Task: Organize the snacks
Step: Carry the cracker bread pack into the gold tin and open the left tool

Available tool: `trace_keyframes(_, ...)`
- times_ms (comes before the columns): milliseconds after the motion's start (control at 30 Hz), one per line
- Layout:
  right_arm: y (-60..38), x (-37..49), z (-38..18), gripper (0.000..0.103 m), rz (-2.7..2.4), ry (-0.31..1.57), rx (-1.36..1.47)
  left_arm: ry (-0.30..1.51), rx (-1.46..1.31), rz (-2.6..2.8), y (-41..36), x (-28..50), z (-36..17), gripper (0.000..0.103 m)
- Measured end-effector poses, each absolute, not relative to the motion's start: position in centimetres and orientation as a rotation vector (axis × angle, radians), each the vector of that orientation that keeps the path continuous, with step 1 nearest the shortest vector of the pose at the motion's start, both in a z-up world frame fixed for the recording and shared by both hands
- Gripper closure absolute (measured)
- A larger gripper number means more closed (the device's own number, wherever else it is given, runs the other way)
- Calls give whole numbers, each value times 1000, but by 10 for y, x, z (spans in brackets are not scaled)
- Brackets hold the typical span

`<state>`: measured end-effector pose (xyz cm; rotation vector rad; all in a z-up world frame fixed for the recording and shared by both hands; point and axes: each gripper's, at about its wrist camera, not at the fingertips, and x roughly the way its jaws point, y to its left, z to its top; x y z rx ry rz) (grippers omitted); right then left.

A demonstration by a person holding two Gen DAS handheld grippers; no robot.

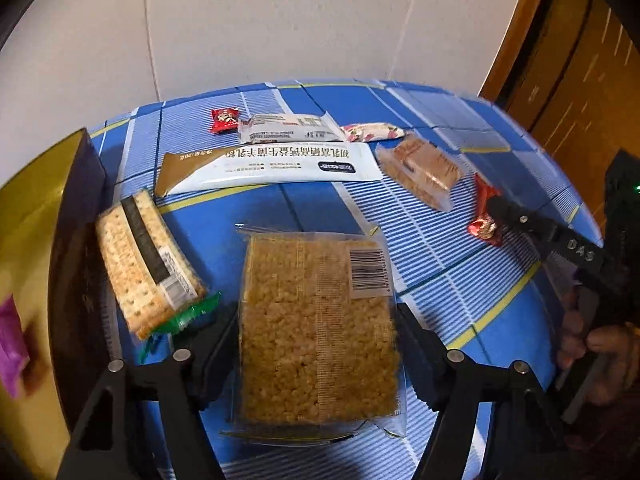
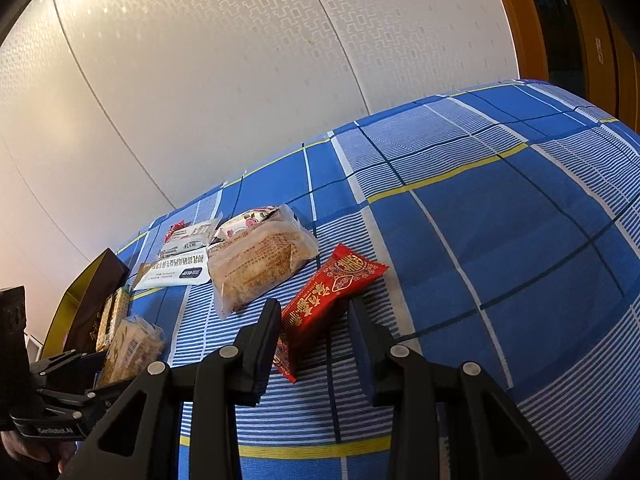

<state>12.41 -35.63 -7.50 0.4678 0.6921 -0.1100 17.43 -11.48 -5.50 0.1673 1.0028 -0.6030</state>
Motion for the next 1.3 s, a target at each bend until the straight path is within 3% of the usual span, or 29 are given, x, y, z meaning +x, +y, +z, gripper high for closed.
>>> trace_keyframes(433, -354, 124, -75, 69, -117, 693, 453, 889, -39, -608, -83, 159, -8, 30)
trace_keyframes(767, -353, 125, -75, 69, -122, 694, 443, 843, -217, -423, 0, 198, 34, 29)
trace_keyframes(1067, -353, 125, -74, 69, -125, 694, 436, 928, -318, -212, 61, 260, 9, 29)
trace_keyframes(1300, -353, 125, -74, 69, -125, 694, 434, 980, -275, -146, 64, 286, -12, 29)
